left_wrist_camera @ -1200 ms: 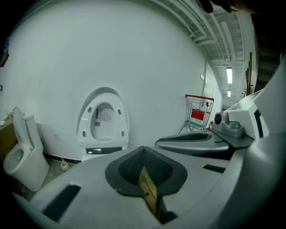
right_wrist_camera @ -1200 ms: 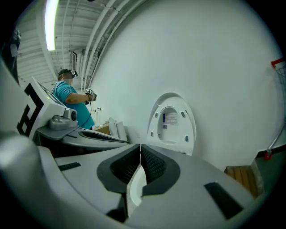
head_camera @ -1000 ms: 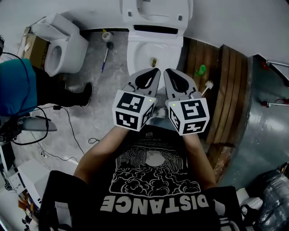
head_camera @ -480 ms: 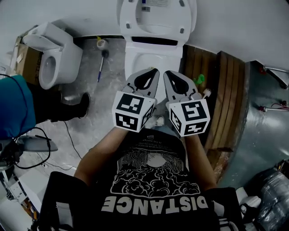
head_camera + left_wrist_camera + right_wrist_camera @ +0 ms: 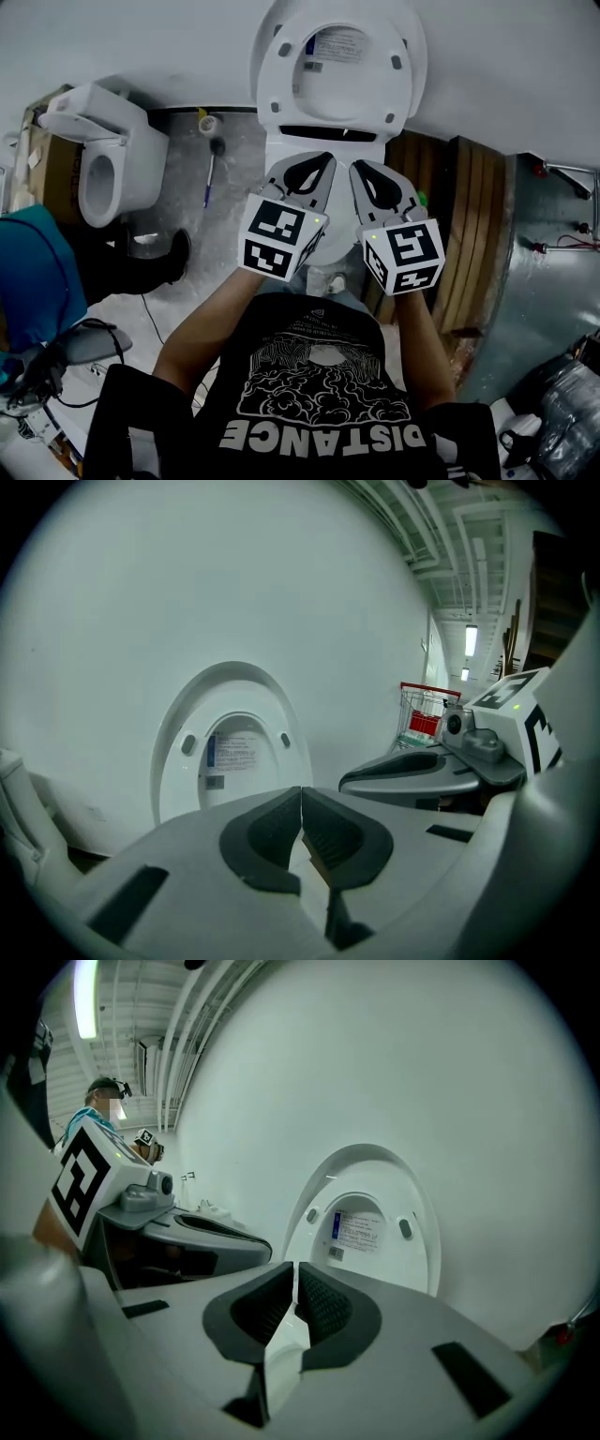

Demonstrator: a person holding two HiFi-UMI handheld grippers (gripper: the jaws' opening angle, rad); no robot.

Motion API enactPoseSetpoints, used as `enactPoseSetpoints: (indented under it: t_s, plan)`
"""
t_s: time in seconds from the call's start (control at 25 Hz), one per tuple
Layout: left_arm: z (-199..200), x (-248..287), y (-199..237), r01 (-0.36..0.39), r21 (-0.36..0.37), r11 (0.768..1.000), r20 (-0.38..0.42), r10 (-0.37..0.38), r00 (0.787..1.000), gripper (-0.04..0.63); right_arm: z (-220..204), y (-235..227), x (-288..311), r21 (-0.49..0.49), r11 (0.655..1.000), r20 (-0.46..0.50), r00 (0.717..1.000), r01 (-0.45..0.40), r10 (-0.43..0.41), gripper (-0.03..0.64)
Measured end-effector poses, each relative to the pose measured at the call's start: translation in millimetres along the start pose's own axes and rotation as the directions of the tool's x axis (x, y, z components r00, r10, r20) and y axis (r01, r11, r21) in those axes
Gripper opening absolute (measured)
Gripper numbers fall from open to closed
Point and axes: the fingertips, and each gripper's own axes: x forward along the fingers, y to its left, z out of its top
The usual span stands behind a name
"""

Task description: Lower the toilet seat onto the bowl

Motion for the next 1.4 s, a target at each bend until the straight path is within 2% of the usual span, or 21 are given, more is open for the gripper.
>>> enactPoseSetpoints:
  t_s: [0.32, 0.52, 0.6, 0.72, 0.88, 1.04, 1.4]
  plan:
    - [32.7, 35.2, 65.1, 0.057, 0.073, 0.996, -0.021, -0.056, 0.998, 0.012, 35.5, -32.0, 59.2, -0.046, 0.997, -0.024, 0.998, 0.06, -0.061, 0.021]
    - [62.5, 58.0, 98.9, 0.074, 0.155, 0.985, -0.009, -0.074, 0.997, 0.015, 59.6, -58.9, 83.2, -0.095, 0.988, -0.025, 0.991, 0.125, -0.128, 0.025]
    - [74.7, 67.6, 110.0, 0.076, 0.184, 0.98, -0.007, -0.076, 0.997, 0.017, 68.4, -71.4, 89.4, -0.106, 0.983, -0.027, 0.988, 0.149, -0.152, 0.039]
    - [87.8, 79.1, 121.8, 0.073, 0.215, 0.974, -0.007, -0.073, 0.997, 0.067, 73.3, -88.2, 95.1, -0.128, 0.976, -0.049, 0.982, 0.173, -0.181, 0.097]
    - [104.1, 98.2, 137.7, 0.047, 0.264, 0.963, -0.011, -0.046, 0.999, 0.085, 83.9, -111.7, 105.4, -0.185, 0.959, -0.057, 0.972, 0.213, -0.227, 0.115]
    - [105.9, 113.6, 149.2, -0.005, 0.316, 0.949, -0.025, 0.013, 1.0, 0.121, 85.8, -131.6, 115.1, -0.215, 0.952, -0.075, 0.968, 0.22, -0.241, 0.143]
    - [115.0, 149.6, 168.8, -0.075, 0.339, 0.938, -0.061, 0.102, 0.993, 0.206, 91.4, -185.5, 146.0, -0.292, 0.935, -0.111, 0.963, 0.203, -0.244, 0.221]
